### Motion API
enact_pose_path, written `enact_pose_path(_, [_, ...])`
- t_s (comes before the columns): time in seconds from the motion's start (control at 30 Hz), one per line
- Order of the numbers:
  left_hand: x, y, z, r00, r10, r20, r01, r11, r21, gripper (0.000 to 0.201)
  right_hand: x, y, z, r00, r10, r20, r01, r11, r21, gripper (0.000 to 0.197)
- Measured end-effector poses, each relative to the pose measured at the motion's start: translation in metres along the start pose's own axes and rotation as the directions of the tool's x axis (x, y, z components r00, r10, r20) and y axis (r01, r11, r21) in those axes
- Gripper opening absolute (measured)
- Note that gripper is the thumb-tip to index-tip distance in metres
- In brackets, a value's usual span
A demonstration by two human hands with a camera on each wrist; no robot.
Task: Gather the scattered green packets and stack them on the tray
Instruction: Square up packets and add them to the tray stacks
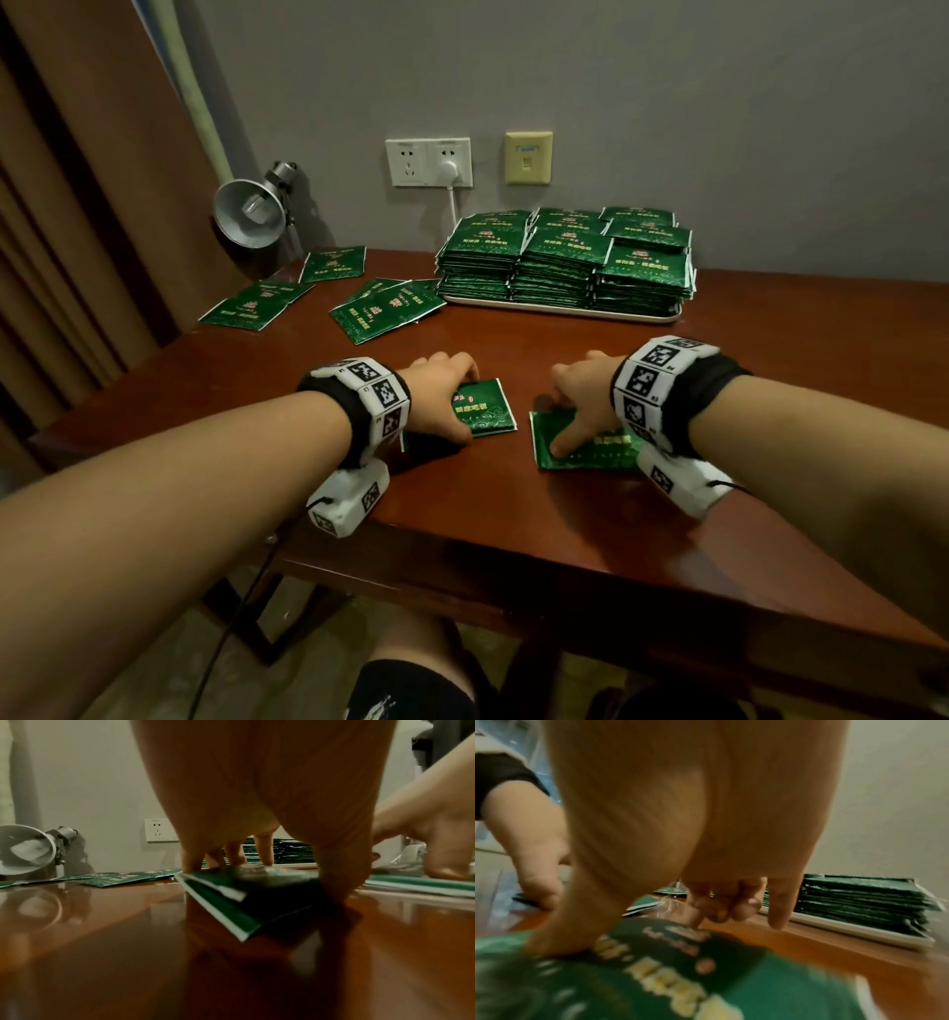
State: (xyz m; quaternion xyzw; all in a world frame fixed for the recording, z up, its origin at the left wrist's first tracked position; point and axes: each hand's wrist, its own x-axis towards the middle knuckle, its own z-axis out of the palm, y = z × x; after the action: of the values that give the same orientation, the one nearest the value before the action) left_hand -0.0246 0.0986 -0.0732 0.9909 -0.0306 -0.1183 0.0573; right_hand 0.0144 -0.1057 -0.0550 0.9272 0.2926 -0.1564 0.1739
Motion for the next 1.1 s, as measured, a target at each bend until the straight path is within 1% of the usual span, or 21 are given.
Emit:
enact_pose_path(0.07, [-0.001,0.0,0.002,1.0,0.002,0.0,-0.002,1.0,-0.016,0.08,0.001,0.001,0.003,1.0,0.017,-0.011,-0.017,0.999,0.034,0.069])
enact_pose_path(0.13, [-0.002,-0.001,0.003,1.0,0.005,0.002,-0.005,1.0,-0.023,0.089,0.001,0.003,0.004,0.997,0.027,-0.074,-0.017,0.992,0.126,0.064])
enact_pose_path(0.23, [-0.002,0.0,0.001,0.999,0.011,-0.052,-0.014,0.999,-0.049,0.102,-0.003,0.008,0.003,0.973,0.075,-0.219,-0.027,0.977,0.212,0.065])
enact_pose_path(0.3, [-0.003,0.001,-0.002,0.995,0.016,-0.095,-0.019,0.999,-0.034,0.11,-0.005,0.01,0.006,0.95,0.097,-0.296,-0.02,0.967,0.254,0.07])
enact_pose_path(0.33, [-0.002,0.001,-0.003,0.994,0.019,-0.11,-0.021,1.0,-0.017,0.112,-0.006,0.01,0.008,0.951,0.1,-0.291,-0.017,0.962,0.274,0.075])
enact_pose_path(0.43, [-0.003,0.0,-0.007,0.989,0.021,-0.145,-0.019,1.0,0.018,0.116,-0.011,0.007,0.014,0.987,0.073,-0.145,-0.029,0.959,0.283,0.097])
enact_pose_path(0.5, [-0.003,0.0,-0.012,0.986,0.013,-0.163,-0.01,1.0,0.022,0.118,-0.012,0.005,0.018,0.994,0.054,-0.099,-0.024,0.96,0.28,0.101])
enact_pose_path(0.57, [-0.003,0.0,-0.016,0.983,0.002,-0.183,0.004,1.0,0.031,0.115,-0.013,0.005,0.017,0.996,0.043,-0.079,-0.018,0.958,0.286,0.095])
enact_pose_path(0.63, [-0.003,0.001,-0.021,0.981,-0.011,-0.194,0.02,0.999,0.044,0.111,-0.014,0.004,0.015,0.999,0.034,-0.042,-0.021,0.959,0.282,0.086])
enact_pose_path(0.73, [-0.002,0.001,-0.026,0.978,-0.011,-0.207,0.02,0.999,0.038,0.107,-0.018,0.0,0.012,0.999,0.032,-0.026,-0.025,0.972,0.235,0.074])
enact_pose_path(0.8, [-0.001,0.001,-0.029,0.975,0.002,-0.221,0.004,1.0,0.028,0.107,-0.022,-0.001,0.012,0.999,0.053,-0.009,-0.051,0.981,0.186,0.073])
enact_pose_path(0.93, [0.0,0.001,-0.035,0.967,0.014,-0.256,-0.009,1.0,0.02,0.105,-0.025,-0.001,0.008,0.992,0.109,0.06,-0.114,0.99,0.079,0.08])
enact_pose_path(1.03, [0.002,-0.002,-0.042,0.967,0.003,-0.256,0.0,1.0,0.013,0.101,-0.024,-0.002,0.004,0.99,0.137,0.041,-0.135,0.99,-0.039,0.076])
enact_pose_path(1.1, [0.004,-0.004,-0.046,0.971,0.002,-0.24,-0.001,1.0,0.005,0.099,-0.023,-0.001,0.003,0.991,0.131,-0.027,-0.133,0.984,-0.115,0.072])
